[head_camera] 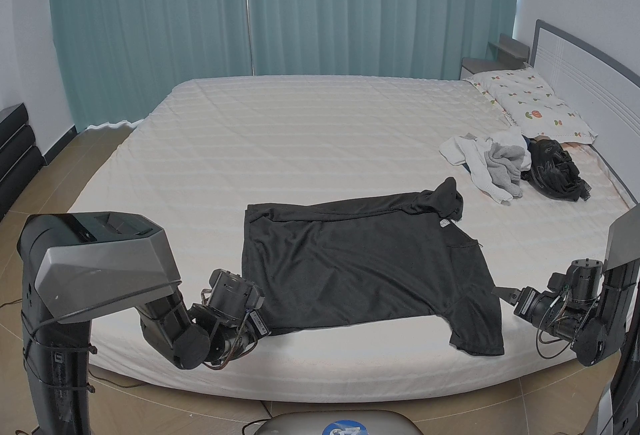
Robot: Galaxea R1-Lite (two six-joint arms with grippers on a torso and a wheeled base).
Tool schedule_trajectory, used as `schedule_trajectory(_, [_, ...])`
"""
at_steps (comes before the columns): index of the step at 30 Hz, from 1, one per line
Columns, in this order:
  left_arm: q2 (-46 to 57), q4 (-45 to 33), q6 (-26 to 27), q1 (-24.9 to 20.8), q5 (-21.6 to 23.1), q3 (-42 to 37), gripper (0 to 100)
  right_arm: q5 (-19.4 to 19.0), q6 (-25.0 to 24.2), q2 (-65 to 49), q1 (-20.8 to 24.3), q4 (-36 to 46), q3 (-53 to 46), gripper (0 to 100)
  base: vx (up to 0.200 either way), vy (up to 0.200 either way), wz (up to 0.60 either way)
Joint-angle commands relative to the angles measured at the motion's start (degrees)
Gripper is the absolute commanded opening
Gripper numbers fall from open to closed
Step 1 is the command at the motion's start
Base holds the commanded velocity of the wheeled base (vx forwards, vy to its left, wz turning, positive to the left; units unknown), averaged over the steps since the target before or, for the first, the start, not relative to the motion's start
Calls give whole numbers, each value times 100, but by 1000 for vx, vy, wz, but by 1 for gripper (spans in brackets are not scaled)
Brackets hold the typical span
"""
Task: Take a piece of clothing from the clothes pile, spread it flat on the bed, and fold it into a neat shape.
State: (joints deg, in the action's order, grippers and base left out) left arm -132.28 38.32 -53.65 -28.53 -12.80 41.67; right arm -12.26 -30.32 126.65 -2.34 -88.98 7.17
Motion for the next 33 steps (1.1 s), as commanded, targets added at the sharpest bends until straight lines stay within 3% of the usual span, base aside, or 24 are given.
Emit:
schedule_trajectory(1, [387,44,-23,277,67,-554,0,-22,87,114,-258,-41,30,100,0,0,0])
schedule_trajectory(17, [1046,71,30,770,515,-1530,0,40,219,976,146,3,716,100,0,0,0])
schedule_trajectory(33, [985,282,13,893,647,-1548,0,207,237,1275,427,838,1472,100,0,0,0])
